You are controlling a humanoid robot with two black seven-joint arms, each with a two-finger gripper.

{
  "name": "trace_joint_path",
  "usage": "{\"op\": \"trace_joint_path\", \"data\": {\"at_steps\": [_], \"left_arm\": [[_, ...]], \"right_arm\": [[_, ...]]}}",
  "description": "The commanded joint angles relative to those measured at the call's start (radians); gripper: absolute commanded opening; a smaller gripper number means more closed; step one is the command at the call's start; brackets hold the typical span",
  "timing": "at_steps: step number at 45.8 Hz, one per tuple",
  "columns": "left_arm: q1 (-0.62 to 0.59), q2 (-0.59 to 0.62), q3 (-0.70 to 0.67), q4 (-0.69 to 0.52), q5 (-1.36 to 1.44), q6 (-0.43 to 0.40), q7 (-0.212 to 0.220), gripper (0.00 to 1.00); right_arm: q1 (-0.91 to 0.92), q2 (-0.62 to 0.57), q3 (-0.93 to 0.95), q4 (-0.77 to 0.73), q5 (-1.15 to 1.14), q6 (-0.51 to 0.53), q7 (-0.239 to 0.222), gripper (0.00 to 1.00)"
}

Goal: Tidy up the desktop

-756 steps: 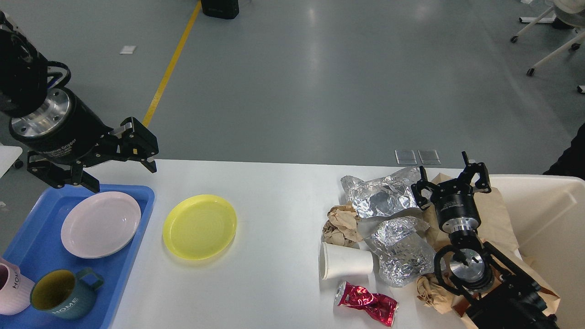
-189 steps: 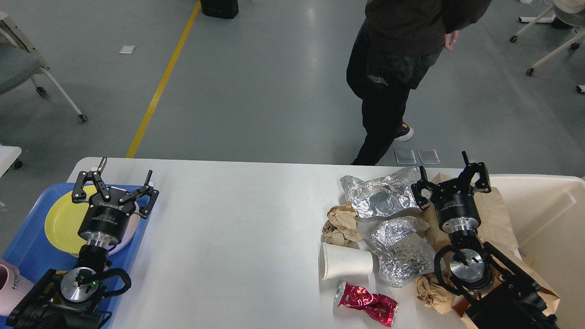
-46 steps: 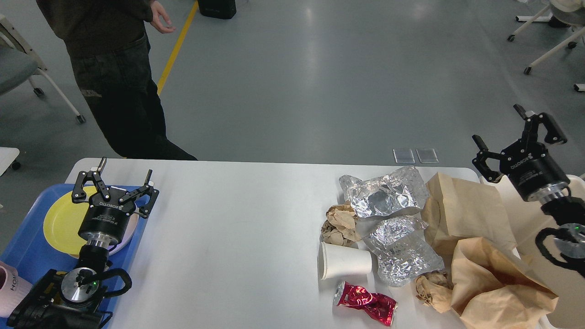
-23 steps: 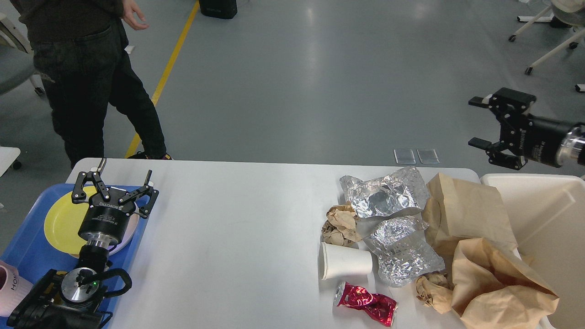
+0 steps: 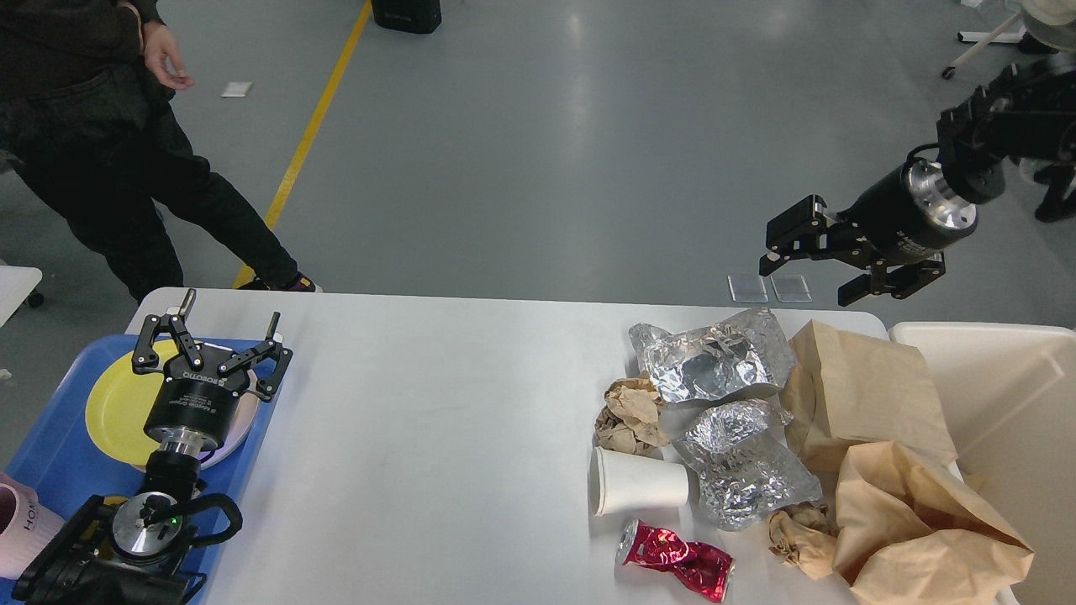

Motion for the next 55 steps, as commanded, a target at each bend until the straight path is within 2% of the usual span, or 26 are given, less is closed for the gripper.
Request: {"op": "trace_joint_path", "data": {"at_steps": [1, 3, 5, 7, 13, 17, 20, 21, 22, 23, 25, 26, 36, 42, 48, 51, 55], "left_arm": [[0.0, 0.0, 0.0, 0.0, 0.0, 0.001, 0.0, 0.97], [0.0, 0.0, 0.0, 0.0, 0.0, 0.001, 0.0, 0.97], [0.0, 0.0, 0.0, 0.0, 0.0, 0.001, 0.0, 0.97], [0.0, 0.0, 0.0, 0.0, 0.0, 0.001, 0.0, 0.97], [0.0, 0.0, 0.0, 0.0, 0.0, 0.001, 0.0, 0.97], [0.0, 0.0, 0.0, 0.0, 0.0, 0.001, 0.0, 0.97], [0.0, 0.0, 0.0, 0.0, 0.0, 0.001, 0.0, 0.97], [0.0, 0.0, 0.0, 0.0, 0.0, 0.0, 0.0, 0.97], [0.0, 0.0, 0.0, 0.0, 0.0, 0.0, 0.0, 0.97], [-0.001, 0.0, 0.0, 0.0, 0.0, 0.0, 0.0, 0.97], [-0.001, 0.0, 0.0, 0.0, 0.0, 0.0, 0.0, 0.97], [0.0, 0.0, 0.0, 0.0, 0.0, 0.001, 0.002, 0.97], [0.0, 0.0, 0.0, 0.0, 0.0, 0.0, 0.002, 0.97], [0.0, 0.0, 0.0, 0.0, 0.0, 0.001, 0.002, 0.97], [0.0, 0.0, 0.0, 0.0, 0.0, 0.001, 0.0, 0.97], [-0.001, 0.0, 0.0, 0.0, 0.0, 0.001, 0.002, 0.97], [0.0, 0.0, 0.0, 0.0, 0.0, 0.0, 0.002, 0.97]], "right_arm": [[0.134, 0.028, 0.001, 0.199, -0.001, 0.006, -0.291, 1.0], [0.183, 0.027, 0.001, 0.256, 0.002, 0.004, -0.385, 1.0], [0.234, 0.023, -0.002, 0.319, 0.004, 0.004, -0.445, 1.0], [0.292, 0.008, -0.007, 0.379, 0.005, 0.004, -0.457, 1.0], [0.498, -0.08, -0.036, 0.552, 0.007, 0.018, -0.457, 1.0], [0.561, -0.081, -0.099, 0.594, 0.057, 0.019, -0.451, 1.0], [0.564, -0.081, -0.137, 0.608, 0.074, 0.02, -0.414, 1.0], [0.564, -0.081, -0.148, 0.608, 0.074, 0.018, -0.39, 1.0], [0.564, -0.083, -0.16, 0.608, 0.074, 0.012, -0.343, 1.0], [0.564, -0.083, -0.189, 0.608, 0.073, 0.009, -0.265, 1.0], [0.564, -0.081, -0.214, 0.606, 0.073, 0.007, -0.221, 1.0], [0.563, -0.08, -0.22, 0.606, 0.071, 0.006, -0.213, 1.0], [0.543, -0.088, -0.233, 0.606, 0.059, 0.007, -0.242, 1.0], [0.437, -0.109, -0.234, 0.599, 0.03, -0.011, -0.258, 1.0], [0.327, -0.215, -0.231, 0.588, 0.03, -0.114, -0.258, 1.0], [0.228, -0.284, -0.22, 0.562, 0.03, -0.183, -0.256, 1.0], [0.061, -0.312, -0.21, 0.524, 0.03, -0.281, -0.256, 1.0]]}}
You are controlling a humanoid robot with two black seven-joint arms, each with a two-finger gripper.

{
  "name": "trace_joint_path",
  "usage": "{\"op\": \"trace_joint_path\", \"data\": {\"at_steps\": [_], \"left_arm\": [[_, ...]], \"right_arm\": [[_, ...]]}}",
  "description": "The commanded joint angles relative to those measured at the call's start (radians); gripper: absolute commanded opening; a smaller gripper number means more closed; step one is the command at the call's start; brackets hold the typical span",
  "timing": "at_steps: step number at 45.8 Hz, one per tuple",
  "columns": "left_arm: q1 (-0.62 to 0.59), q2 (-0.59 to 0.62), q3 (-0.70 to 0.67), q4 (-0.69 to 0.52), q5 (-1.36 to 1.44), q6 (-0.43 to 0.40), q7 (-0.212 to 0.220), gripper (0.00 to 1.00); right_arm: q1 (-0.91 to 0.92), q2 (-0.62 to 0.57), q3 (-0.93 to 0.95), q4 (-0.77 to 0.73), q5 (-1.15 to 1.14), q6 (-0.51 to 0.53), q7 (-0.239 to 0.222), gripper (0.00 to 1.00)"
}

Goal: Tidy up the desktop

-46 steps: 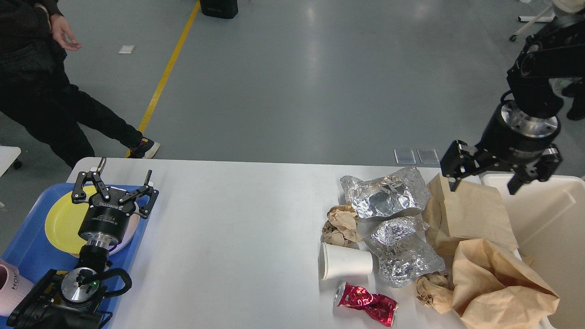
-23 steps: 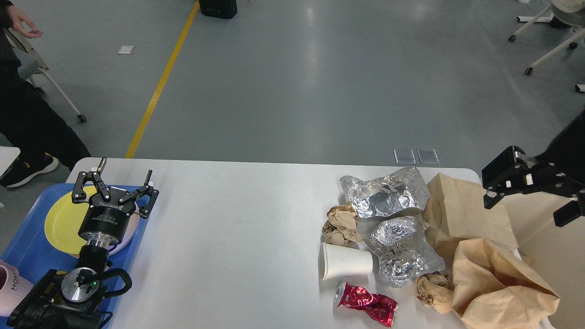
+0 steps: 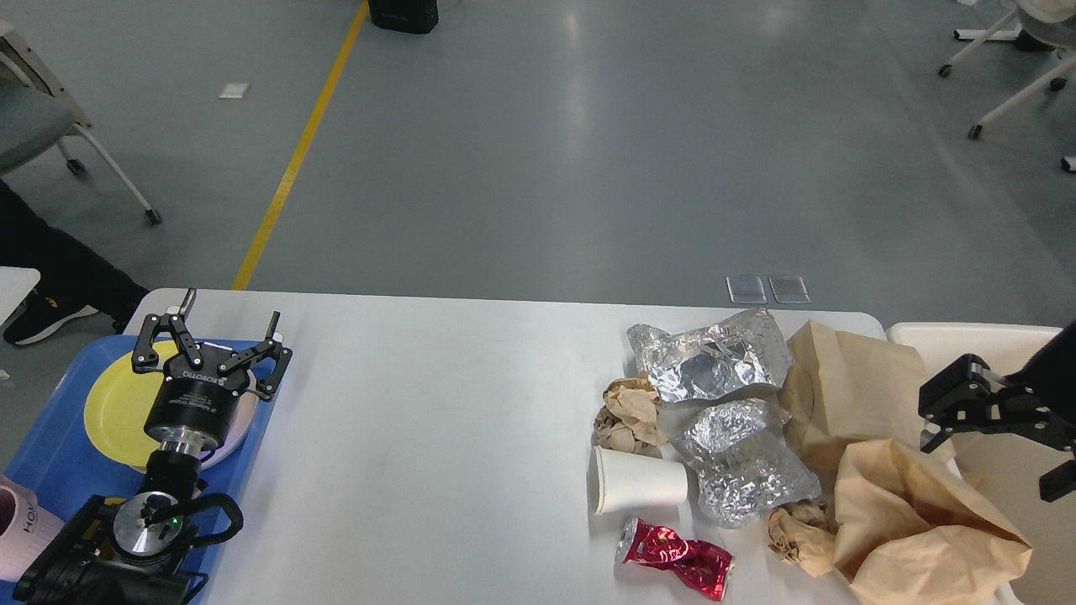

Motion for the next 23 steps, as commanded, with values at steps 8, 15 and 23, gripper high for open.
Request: {"op": "trace_joint_path", "data": {"at_steps": [8, 15, 23], "left_arm": [[0.001, 0.0, 0.0, 0.0, 0.0, 0.0, -0.002, 0.97], [0.001, 0.0, 0.0, 0.0, 0.0, 0.0, -0.002, 0.97], [0.001, 0.0, 0.0, 0.0, 0.0, 0.0, 0.0, 0.97]], "right_arm": [[-0.399, -0.068, 0.077, -0.079, 0.017, -0.261, 0.001, 1.0], [-0.59, -0.071, 0.221, -0.147, 0.093, -0.355, 0.001, 1.0], [-0.826, -0.008, 0.275, -0.326, 0.182, -0.432, 0.001, 1.0]]}}
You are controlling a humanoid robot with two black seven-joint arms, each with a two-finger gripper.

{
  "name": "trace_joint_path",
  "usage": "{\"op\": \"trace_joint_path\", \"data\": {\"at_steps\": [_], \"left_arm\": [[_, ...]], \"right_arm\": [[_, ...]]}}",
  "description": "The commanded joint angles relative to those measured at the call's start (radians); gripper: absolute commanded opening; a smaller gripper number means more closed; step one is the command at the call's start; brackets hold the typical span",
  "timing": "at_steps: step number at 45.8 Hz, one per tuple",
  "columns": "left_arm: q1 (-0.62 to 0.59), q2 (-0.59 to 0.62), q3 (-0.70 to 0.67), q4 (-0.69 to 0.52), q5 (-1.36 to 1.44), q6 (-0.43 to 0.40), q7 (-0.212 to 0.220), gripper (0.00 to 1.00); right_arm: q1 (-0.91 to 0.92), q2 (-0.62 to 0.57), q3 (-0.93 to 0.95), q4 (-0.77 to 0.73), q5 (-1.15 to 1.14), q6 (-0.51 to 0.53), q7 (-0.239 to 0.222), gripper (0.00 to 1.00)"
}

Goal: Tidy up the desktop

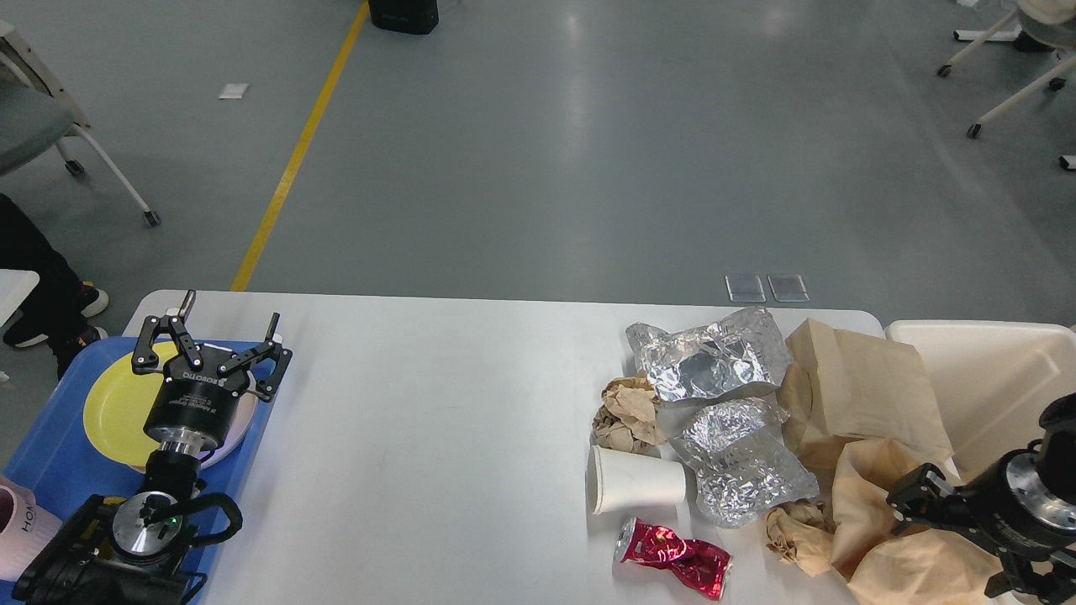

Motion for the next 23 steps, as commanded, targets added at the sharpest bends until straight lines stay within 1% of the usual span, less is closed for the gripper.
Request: {"op": "trace_joint_path", "data": {"at_steps": [1, 5, 15, 16, 18, 19, 23], "left_arm": [[-0.002, 0.0, 0.0, 0.0, 0.0, 0.0, 0.001, 0.97], [0.0, 0.0, 0.0, 0.0, 0.0, 0.0, 0.001, 0.97], [0.0, 0.0, 0.0, 0.0, 0.0, 0.0, 0.001, 0.97], [0.0, 0.0, 0.0, 0.0, 0.0, 0.0, 0.001, 0.97], [-0.002, 0.0, 0.0, 0.0, 0.0, 0.0, 0.001, 0.97], [0.0, 0.0, 0.0, 0.0, 0.0, 0.0, 0.001, 0.97], [0.0, 0.0, 0.002, 0.0, 0.0, 0.0, 0.001, 0.97]], "right_arm": [[-0.176, 0.065, 0.026, -0.132, 0.065, -0.066, 0.0, 1.0], [-0.254, 0.117, 0.044, -0.192, 0.123, -0.128, 0.0, 1.0], [-0.325, 0.134, 0.056, -0.239, 0.149, -0.207, 0.001, 1.0], [-0.331, 0.135, 0.058, -0.241, 0.149, -0.215, 0.001, 0.98], [-0.348, 0.146, 0.068, -0.242, 0.151, -0.232, 0.001, 0.89], [-0.357, 0.152, 0.076, -0.242, 0.149, -0.238, 0.001, 0.82], [-0.38, 0.171, 0.098, -0.241, 0.151, -0.241, 0.001, 0.52]]}}
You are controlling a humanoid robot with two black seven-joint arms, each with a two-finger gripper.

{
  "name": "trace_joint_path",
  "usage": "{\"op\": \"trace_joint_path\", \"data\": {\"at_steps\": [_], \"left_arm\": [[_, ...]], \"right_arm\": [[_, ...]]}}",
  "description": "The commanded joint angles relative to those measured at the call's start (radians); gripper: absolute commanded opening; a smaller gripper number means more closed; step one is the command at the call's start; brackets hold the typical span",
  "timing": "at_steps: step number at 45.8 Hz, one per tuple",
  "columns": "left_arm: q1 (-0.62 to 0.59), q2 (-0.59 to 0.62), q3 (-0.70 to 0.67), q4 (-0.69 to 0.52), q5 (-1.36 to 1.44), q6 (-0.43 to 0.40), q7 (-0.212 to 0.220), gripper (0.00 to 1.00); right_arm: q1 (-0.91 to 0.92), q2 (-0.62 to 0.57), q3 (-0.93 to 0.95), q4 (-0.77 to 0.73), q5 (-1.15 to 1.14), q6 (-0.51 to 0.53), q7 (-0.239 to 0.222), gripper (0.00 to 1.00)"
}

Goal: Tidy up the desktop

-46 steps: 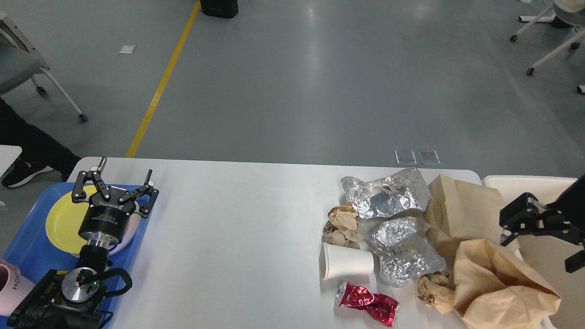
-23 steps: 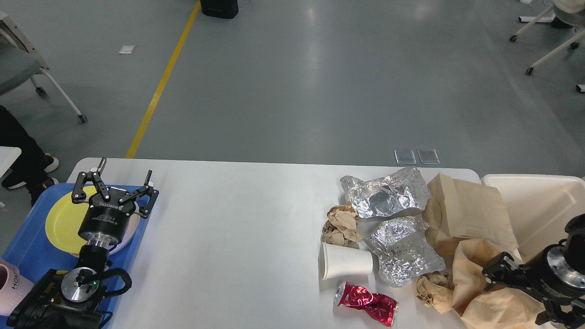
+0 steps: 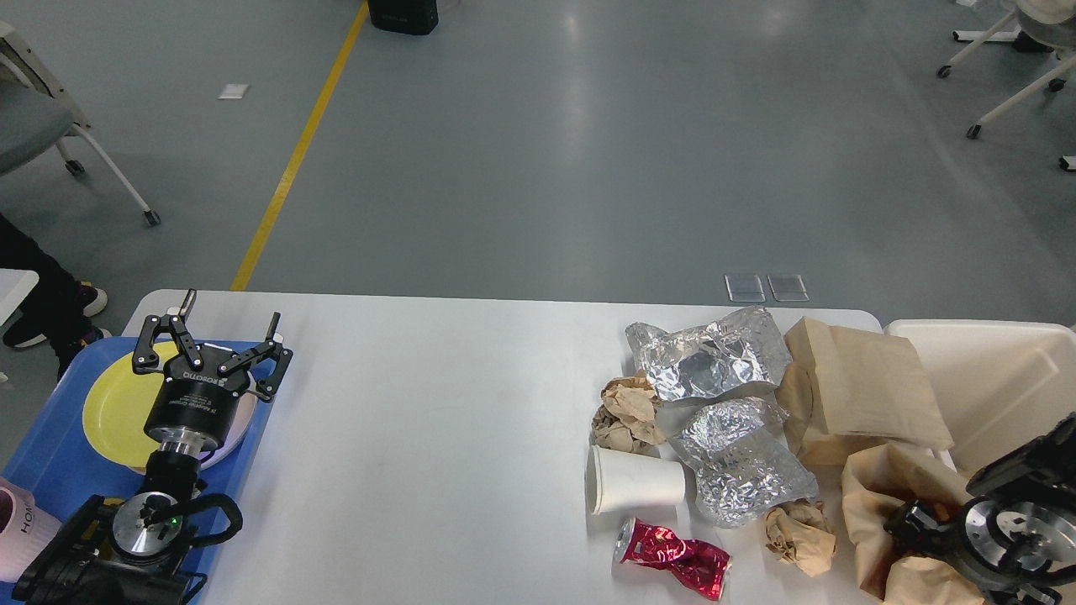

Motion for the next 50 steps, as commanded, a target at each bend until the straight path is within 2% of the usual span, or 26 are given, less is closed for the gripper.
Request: {"op": "trace_joint_path", "data": {"at_steps": [1, 6, 10, 37, 44, 50], "left_arm": [[0.0, 0.0, 0.001, 0.0, 0.0, 0.0, 0.0, 0.97], [0.0, 0.0, 0.0, 0.0, 0.0, 0.0, 0.0, 0.97], [0.0, 0.0, 0.0, 0.0, 0.0, 0.0, 0.0, 0.97], [-0.001, 0.0, 0.001, 0.0, 0.0, 0.0, 0.0, 0.97], [-0.001, 0.0, 0.001, 0.0, 0.0, 0.0, 0.0, 0.97], [-0.001, 0.0, 0.001, 0.0, 0.0, 0.0, 0.0, 0.97]], "right_arm": [[-0.035, 0.022, 0.025, 0.0, 0.001, -0.013, 0.0, 0.46], [-0.035, 0.022, 0.028, 0.001, 0.006, -0.013, 0.0, 0.28], [-0.034, 0.022, 0.03, 0.003, 0.006, -0.016, 0.0, 0.0], [-0.012, -0.007, 0.039, 0.043, 0.011, 0.016, -0.001, 0.0], [0.097, -0.076, 0.002, 0.115, -0.005, 0.145, -0.006, 0.0], [0.302, -0.124, -0.131, 0.228, -0.008, 0.228, -0.006, 0.0]]}}
